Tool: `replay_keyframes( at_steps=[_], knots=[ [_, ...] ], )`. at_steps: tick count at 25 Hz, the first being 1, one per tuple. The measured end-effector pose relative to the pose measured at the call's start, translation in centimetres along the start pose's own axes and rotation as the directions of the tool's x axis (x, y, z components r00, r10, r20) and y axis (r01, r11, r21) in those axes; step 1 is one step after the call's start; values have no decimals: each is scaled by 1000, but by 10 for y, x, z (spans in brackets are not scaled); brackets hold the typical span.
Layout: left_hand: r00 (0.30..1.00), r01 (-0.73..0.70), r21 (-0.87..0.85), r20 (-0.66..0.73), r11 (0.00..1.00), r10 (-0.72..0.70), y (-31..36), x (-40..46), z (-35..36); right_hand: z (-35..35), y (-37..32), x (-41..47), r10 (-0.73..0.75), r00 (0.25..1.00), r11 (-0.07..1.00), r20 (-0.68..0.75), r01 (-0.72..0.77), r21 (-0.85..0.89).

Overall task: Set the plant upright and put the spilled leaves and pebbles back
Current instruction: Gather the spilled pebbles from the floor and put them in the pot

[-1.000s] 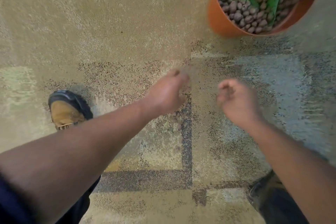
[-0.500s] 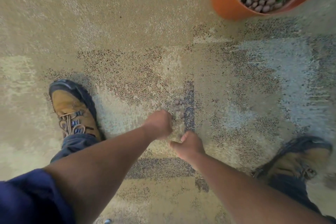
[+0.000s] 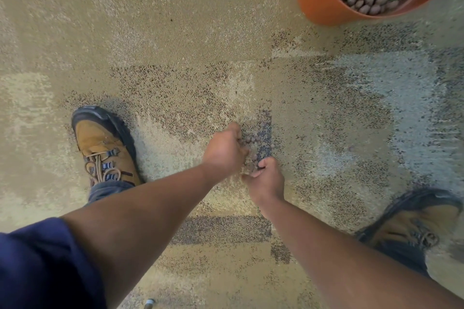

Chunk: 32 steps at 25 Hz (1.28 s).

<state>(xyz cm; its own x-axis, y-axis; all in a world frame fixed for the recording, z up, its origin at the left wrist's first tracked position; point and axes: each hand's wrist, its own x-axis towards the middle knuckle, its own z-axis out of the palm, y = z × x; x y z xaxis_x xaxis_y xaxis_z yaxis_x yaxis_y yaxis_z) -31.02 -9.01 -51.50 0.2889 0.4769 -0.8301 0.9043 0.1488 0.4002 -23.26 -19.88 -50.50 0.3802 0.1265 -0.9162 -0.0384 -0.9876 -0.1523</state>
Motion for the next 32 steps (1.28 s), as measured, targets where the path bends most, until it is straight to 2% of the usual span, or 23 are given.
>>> replay_keyframes(
  at_steps=[2,4,6,9,12,15,18,20,27,32],
  knots=[
    [978,-209,196,11,958,210,3,6,-4,6,1,3,-72,997,990,-24,68,-122],
    [924,-381,334,99,862,371,7,14,-7,7,3,7,-110,992,983,-59,100,-154],
    [861,-506,434,202,746,466,10,18,-9,6,4,10,-134,988,980,-81,120,-159],
    [792,-608,496,322,620,520,9,19,-7,3,5,11,-173,980,978,-103,158,-140],
    [779,-624,511,356,590,516,7,18,-10,5,2,11,-137,985,991,-105,136,-20],
    [795,-605,511,349,610,496,4,15,-14,9,-6,14,-67,990,990,-128,82,118],
    [799,-598,511,319,618,509,2,11,-16,9,-15,19,-157,974,988,-162,153,-34],
    [796,-602,502,318,620,515,1,10,-16,9,-20,20,-210,967,977,-144,201,-75],
    [848,-530,438,274,726,454,6,9,-15,-5,-30,24,-241,959,947,-147,200,-250],
    [871,-491,455,219,743,440,3,7,-16,-28,-28,29,-328,945,863,18,307,-401]
  ],
)
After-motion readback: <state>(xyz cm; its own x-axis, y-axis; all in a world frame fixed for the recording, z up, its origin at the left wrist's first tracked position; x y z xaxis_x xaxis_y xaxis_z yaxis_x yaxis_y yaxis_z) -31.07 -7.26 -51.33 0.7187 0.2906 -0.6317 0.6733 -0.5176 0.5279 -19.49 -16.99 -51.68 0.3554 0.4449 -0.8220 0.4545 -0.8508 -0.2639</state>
